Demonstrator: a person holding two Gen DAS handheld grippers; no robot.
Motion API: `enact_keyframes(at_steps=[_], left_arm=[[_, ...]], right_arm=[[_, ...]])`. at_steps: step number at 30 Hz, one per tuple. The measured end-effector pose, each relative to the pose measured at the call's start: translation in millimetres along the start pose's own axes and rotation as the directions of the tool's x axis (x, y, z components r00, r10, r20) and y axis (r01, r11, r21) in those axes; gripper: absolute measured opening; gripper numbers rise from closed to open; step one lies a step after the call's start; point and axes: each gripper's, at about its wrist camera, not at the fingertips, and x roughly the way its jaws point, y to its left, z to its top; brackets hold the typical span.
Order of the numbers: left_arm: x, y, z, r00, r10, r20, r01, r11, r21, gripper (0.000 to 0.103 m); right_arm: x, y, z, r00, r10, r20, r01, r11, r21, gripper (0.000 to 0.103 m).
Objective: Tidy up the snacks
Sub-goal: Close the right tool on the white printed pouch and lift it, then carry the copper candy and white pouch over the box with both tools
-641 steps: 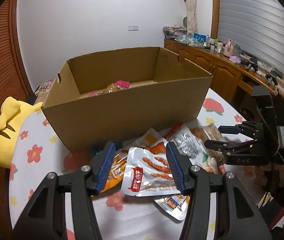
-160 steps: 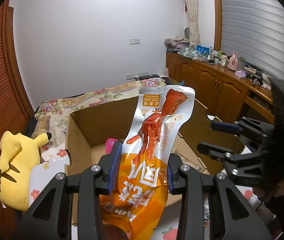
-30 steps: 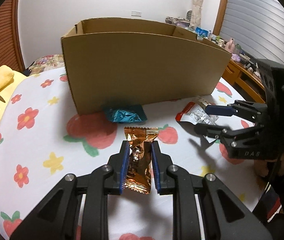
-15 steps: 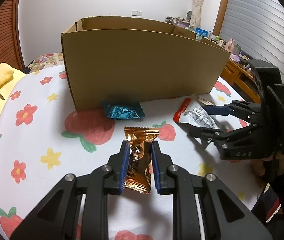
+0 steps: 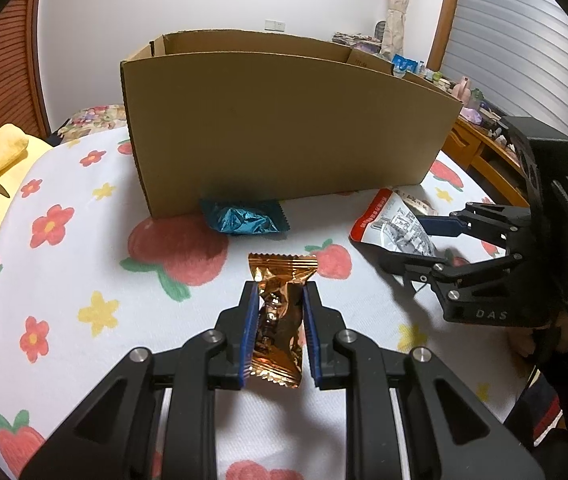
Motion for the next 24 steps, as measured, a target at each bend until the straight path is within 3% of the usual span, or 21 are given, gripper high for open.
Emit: enact_keyframes(at_steps=[24], left_arm=[[-14,-10,12,0.997,0.048,0.055,-0.05,0.998,0.024,0.02]], right_arm=[[-27,-9,-10,0.996,0.023,0.092,-0.026,0.999,0.032,0.058]])
